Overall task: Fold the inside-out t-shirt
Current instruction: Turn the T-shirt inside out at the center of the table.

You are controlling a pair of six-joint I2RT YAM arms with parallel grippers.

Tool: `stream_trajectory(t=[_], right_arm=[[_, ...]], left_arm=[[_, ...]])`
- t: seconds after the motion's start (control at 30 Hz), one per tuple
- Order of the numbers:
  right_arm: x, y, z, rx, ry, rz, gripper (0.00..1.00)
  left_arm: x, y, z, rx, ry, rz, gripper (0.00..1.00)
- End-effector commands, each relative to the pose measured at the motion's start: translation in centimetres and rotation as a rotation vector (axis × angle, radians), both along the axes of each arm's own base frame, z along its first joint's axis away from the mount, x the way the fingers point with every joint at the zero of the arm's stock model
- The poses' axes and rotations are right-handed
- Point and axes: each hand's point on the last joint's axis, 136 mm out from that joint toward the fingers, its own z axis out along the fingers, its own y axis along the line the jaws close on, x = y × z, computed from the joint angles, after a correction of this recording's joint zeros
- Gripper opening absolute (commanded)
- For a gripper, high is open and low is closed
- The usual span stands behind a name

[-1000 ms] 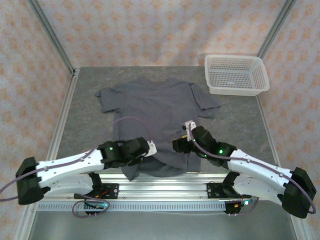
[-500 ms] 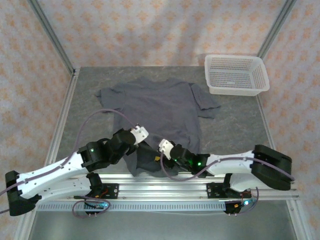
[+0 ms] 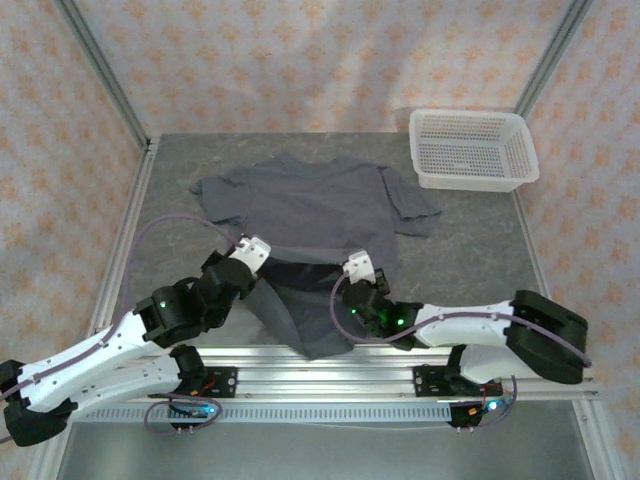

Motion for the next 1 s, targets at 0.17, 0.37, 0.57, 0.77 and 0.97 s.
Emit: stream_trajectory(t=[0.17,0.37,0.57,0.77,0.97], right_arm=[[-0.9,2.2,5.7,0.196,0.055,0.217,0.0],[-0.7,2.4,8.1,0.246,0.043,0.239,0.0],[-1.7,2.7,9.5,0.296,0.038,0.302,0.0],[-1.6,1.1,10.4,0.297,0.008,0.249,0.0],[0.8,-6.1,7.3,0.236,0.018,-0.114,0.0]], left_arm=[[-2.3,-10.3,-5.8,-0.167,0.235,-0.435,0.48],[-1.1,-16.0,-6.7,-0.341,0.201,-0.546,0.87],[4.0,-15.2,-8.9,-0.218,0.102,-0.311,1.0],[6.8,-14.4,-8.5,-0.179,0.0,-0.172,0.45],[7.3,-9.9,-3.3,-0.365,0.036,-0.012,0.0]])
